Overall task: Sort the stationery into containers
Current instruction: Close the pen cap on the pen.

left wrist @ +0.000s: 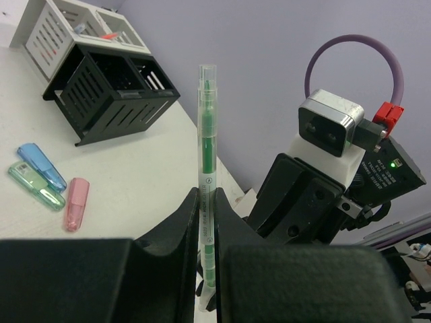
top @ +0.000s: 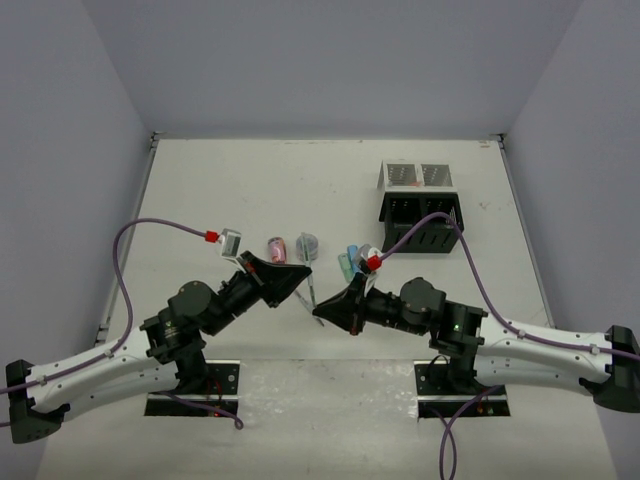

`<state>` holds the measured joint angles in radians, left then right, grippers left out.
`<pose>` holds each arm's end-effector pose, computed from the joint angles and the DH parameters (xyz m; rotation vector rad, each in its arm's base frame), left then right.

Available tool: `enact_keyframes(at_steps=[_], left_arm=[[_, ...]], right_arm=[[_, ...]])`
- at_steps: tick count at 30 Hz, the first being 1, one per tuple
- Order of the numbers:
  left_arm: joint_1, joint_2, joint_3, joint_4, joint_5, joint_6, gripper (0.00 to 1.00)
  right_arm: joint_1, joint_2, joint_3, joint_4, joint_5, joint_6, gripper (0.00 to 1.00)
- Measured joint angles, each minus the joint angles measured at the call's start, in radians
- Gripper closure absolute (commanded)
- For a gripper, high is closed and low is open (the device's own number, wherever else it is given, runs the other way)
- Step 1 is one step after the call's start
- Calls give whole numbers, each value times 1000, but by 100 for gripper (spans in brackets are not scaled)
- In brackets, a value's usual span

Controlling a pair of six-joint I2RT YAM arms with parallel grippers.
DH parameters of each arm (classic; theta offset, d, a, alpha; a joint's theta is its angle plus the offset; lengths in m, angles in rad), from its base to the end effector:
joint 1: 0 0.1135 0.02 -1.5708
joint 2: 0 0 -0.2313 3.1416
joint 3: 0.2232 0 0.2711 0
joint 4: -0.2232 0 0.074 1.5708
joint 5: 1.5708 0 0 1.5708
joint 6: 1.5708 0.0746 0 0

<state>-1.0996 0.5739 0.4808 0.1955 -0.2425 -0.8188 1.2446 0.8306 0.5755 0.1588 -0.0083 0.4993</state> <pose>0.1250 -0.2059 0.2892 0.0101 1.6305 -1.3528 0.0901 0.2682 0.2613 -0.6789 1.7177 1.2890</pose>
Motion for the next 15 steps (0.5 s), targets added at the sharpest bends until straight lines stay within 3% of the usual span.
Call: enact_keyframes(at_steps=[15], left_arm=[[0,-42,-18,45,3,0,100]], right_arm=[[0,36,81,-47,24,28,100]])
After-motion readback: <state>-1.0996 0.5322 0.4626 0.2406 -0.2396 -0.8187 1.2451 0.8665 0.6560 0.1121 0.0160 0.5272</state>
